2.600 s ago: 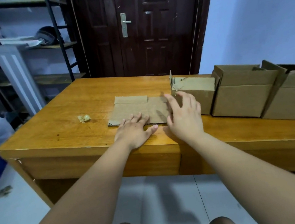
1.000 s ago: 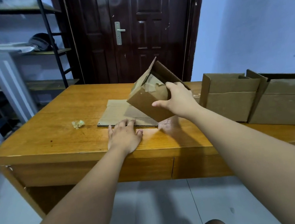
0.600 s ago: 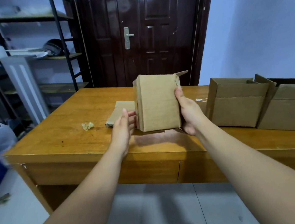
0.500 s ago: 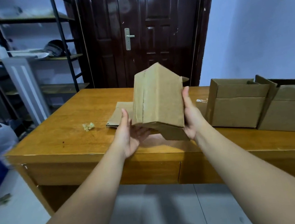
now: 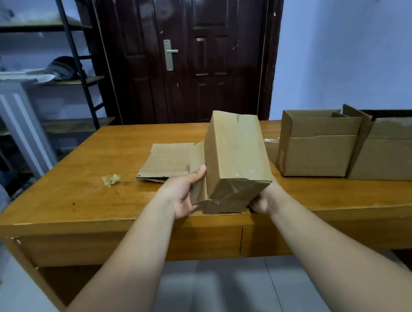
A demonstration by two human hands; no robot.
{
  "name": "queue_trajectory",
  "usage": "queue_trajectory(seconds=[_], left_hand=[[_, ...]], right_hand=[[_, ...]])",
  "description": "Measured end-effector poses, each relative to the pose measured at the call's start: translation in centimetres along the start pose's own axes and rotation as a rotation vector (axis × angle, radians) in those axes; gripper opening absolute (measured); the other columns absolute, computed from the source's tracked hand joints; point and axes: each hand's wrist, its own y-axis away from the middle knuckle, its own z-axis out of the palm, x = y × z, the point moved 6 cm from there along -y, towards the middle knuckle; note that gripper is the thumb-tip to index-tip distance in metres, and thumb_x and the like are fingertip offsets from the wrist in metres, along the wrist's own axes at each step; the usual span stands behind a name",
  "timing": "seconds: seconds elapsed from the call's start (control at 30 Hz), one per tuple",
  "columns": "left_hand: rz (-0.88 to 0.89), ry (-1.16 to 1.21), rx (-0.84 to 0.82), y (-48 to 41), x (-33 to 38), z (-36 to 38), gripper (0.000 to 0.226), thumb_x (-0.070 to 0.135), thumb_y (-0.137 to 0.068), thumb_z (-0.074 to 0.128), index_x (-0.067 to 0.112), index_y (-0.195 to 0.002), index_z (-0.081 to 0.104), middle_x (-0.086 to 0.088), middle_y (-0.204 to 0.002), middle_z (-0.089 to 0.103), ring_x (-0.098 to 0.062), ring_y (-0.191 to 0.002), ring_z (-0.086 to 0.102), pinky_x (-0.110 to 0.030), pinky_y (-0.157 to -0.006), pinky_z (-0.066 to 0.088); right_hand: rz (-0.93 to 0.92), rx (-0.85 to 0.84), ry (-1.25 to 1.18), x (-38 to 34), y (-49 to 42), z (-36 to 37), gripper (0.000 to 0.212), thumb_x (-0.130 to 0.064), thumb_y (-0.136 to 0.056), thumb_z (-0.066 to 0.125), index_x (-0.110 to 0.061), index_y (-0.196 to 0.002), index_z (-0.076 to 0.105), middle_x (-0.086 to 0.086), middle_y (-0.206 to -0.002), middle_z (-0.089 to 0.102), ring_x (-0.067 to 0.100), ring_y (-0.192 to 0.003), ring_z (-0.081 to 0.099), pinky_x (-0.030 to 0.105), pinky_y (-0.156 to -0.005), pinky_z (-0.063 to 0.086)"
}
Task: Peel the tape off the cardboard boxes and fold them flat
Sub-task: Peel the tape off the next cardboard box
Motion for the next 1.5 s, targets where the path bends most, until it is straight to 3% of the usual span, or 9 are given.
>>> queue_trajectory(seconds=[0.13, 0.3, 0.43, 0.57, 0.77, 0.87, 1.03, 1.37, 1.5], left_hand=[[-0.041, -0.036, 0.121, -0.5, -0.5, -0.7, 0.021, 0.018, -0.090, 0.061, 0.005, -0.106, 0.059, -0.014, -0.089, 0.068, -0.026, -0.075, 0.067, -0.034, -0.057, 0.059], [-0.088, -0.124, 0.238, -0.8, -1.9, -2.1, 0.015, 0.017, -0.094, 0.058, 0.003, -0.088, 0.057, -0.012, -0.058, 0.068, -0.021, -0.047, 0.066, -0.026, -0.041, 0.054], [-0.063, -0.123, 0.271, -1.0, -2.2, -2.7, 0.014, 0.014, -0.094, 0.057, 0.001, -0.092, 0.056, -0.015, -0.074, 0.065, -0.024, -0.058, 0.065, -0.027, -0.042, 0.054], [-0.045, -0.082, 0.292, -1.6, -2.8, -2.6, 0.028, 0.012, -0.091, 0.061, 0.000, -0.116, 0.054, -0.018, -0.086, 0.065, -0.027, -0.066, 0.064, -0.027, -0.035, 0.050], [0.035, 0.018, 0.402, -2.2, -4.2, -2.2, 0.031, 0.015, -0.088, 0.067, 0.011, -0.118, 0.060, -0.014, -0.102, 0.069, -0.030, -0.083, 0.067, -0.037, -0.069, 0.057], [0.026, 0.054, 0.414, -1.9, -4.7, -1.9, 0.026, 0.016, -0.087, 0.068, 0.013, -0.112, 0.061, -0.013, -0.101, 0.069, -0.030, -0.086, 0.067, -0.041, -0.078, 0.057], [0.020, 0.080, 0.323, -1.0, -3.0, -2.0, 0.033, 0.009, -0.091, 0.060, 0.004, -0.124, 0.057, -0.012, -0.091, 0.065, -0.022, -0.070, 0.061, -0.031, -0.058, 0.051], [0.081, 0.250, 0.247, -1.3, 0.0, -2.9, 0.035, 0.038, -0.094, 0.055, 0.022, -0.125, 0.058, -0.010, -0.104, 0.070, -0.026, -0.093, 0.068, -0.043, -0.071, 0.055], [0.120, 0.195, 0.298, -1.7, -0.5, -3.1, 0.033, 0.036, -0.090, 0.062, 0.015, -0.116, 0.060, -0.009, -0.109, 0.069, -0.027, -0.100, 0.066, -0.046, -0.089, 0.053]], right_hand=[[-0.003, 0.038, 0.194, -0.9, 0.2, -0.1, 0.022, -0.010, -0.096, 0.047, -0.011, -0.079, 0.061, 0.008, -0.074, 0.063, 0.020, -0.064, 0.057, 0.026, -0.057, 0.045], [-0.039, 0.073, 0.366, -1.0, -0.5, 0.1, 0.020, -0.021, -0.097, 0.053, -0.014, -0.116, 0.054, 0.012, -0.090, 0.065, 0.024, -0.072, 0.062, 0.031, -0.059, 0.051], [-0.231, 0.216, 0.568, -1.9, -0.5, 0.1, 0.025, -0.028, -0.096, 0.055, -0.014, -0.116, 0.058, 0.005, -0.104, 0.065, 0.026, -0.093, 0.062, 0.041, -0.081, 0.054], [-0.460, 0.306, 0.409, -4.2, 1.7, -0.2, 0.043, -0.044, -0.099, 0.042, -0.013, -0.125, 0.059, -0.001, -0.113, 0.062, 0.011, -0.098, 0.054, 0.024, -0.078, 0.040], [-0.464, 0.044, 0.554, -7.0, 4.3, 2.5, 0.038, -0.043, -0.092, 0.057, -0.021, -0.122, 0.063, -0.008, -0.113, 0.060, 0.004, -0.095, 0.051, 0.015, -0.066, 0.037], [-0.480, 0.031, 0.884, -8.4, 4.5, 3.2, 0.042, -0.040, -0.092, 0.058, -0.021, -0.129, 0.059, -0.003, -0.129, 0.058, 0.013, -0.112, 0.052, 0.029, -0.091, 0.046], [-0.399, -0.025, 0.969, -9.0, 3.6, 3.5, 0.040, -0.034, -0.095, 0.055, -0.023, -0.135, 0.055, -0.001, -0.137, 0.053, 0.019, -0.122, 0.048, 0.033, -0.095, 0.041], [-0.356, -0.144, 1.081, -9.7, 3.7, 3.7, 0.038, -0.027, -0.101, 0.046, -0.028, -0.138, 0.050, -0.004, -0.117, 0.054, 0.014, -0.100, 0.051, 0.022, -0.064, 0.044], [-0.497, -0.088, 1.320, -10.8, 3.8, 4.6, 0.035, -0.024, -0.101, 0.045, -0.024, -0.135, 0.055, -0.003, -0.137, 0.053, 0.020, -0.121, 0.049, 0.028, -0.090, 0.043]])
